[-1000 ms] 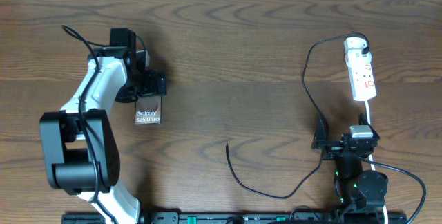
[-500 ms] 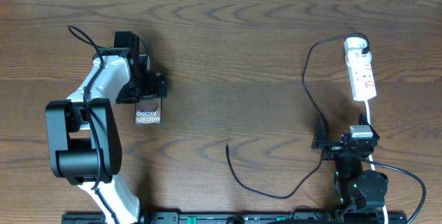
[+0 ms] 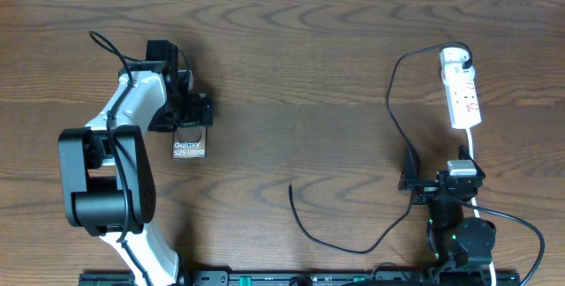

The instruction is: Plug charger to phone and switch on socket

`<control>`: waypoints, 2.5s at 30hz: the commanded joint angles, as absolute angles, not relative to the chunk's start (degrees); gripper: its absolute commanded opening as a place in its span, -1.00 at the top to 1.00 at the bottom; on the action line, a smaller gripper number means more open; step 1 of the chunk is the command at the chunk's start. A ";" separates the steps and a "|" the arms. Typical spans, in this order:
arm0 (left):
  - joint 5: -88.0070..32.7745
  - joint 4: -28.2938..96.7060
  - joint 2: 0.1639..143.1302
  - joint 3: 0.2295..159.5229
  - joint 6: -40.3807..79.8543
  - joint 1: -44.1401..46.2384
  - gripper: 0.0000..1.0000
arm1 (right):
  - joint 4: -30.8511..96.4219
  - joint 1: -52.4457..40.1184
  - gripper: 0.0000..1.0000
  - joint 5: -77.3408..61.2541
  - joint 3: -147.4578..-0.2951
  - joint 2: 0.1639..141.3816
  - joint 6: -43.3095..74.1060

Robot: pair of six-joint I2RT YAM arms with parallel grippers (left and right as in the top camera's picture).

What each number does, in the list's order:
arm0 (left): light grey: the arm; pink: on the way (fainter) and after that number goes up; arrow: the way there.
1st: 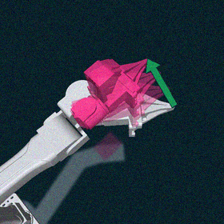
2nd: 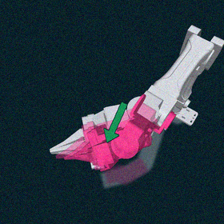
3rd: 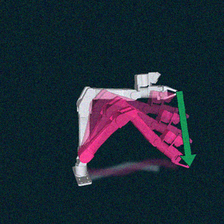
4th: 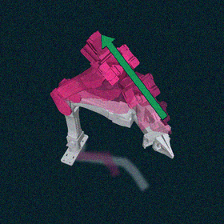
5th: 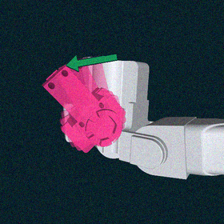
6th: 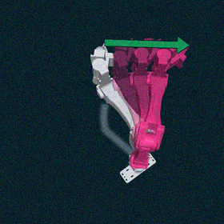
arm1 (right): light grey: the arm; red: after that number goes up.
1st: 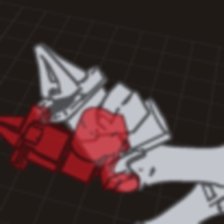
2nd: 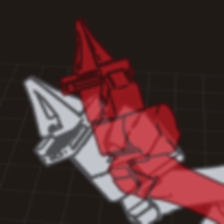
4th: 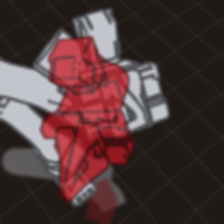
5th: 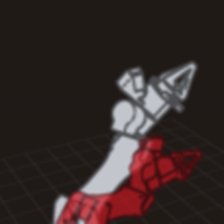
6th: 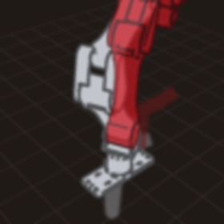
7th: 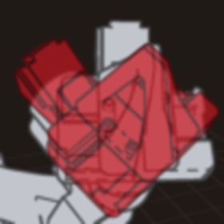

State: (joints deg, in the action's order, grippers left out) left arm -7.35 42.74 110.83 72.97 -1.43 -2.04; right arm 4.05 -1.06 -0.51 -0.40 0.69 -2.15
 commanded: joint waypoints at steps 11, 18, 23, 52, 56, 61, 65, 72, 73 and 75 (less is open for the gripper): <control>-6.87 42.74 111.50 71.55 -2.59 -1.78 -0.96 | 4.32 -0.73 -0.98 -1.02 -0.32 0.38 -2.83; -6.85 42.44 111.50 70.70 -2.90 -0.71 -0.96 | 4.32 -0.73 -0.98 -1.02 -0.32 0.38 -2.83; -6.85 41.60 111.50 70.17 -2.98 0.08 -0.96 | 4.32 -0.73 -0.99 -1.02 -0.32 0.38 -2.83; -0.82 39.53 111.55 68.34 -0.16 0.08 -0.96 | 4.32 -0.73 -0.98 -1.02 -0.32 0.38 -2.85; -0.82 39.53 111.55 68.34 -0.19 0.10 -0.96 | 4.32 -0.73 -0.99 -1.02 -0.32 0.38 -2.85; -0.84 39.53 111.55 68.34 -0.19 0.10 -0.96 | 4.32 -0.73 -0.99 -1.02 -0.32 0.38 -2.85; -0.84 39.53 111.55 68.34 -0.19 0.10 -0.89 | 4.32 -0.73 -0.99 -1.02 -0.32 0.38 -2.85; -0.84 39.53 111.55 68.34 -0.19 0.08 -0.79 | 4.32 -0.73 -0.98 -1.02 -0.32 0.38 -2.83; -0.84 39.53 111.55 68.34 -0.19 0.10 -0.79 | 4.32 -0.73 -0.99 -1.02 -0.32 0.38 -2.85; -0.84 39.51 111.55 68.34 -0.21 0.10 -0.79 | 4.32 -0.73 -0.98 -1.02 -0.32 0.38 -2.85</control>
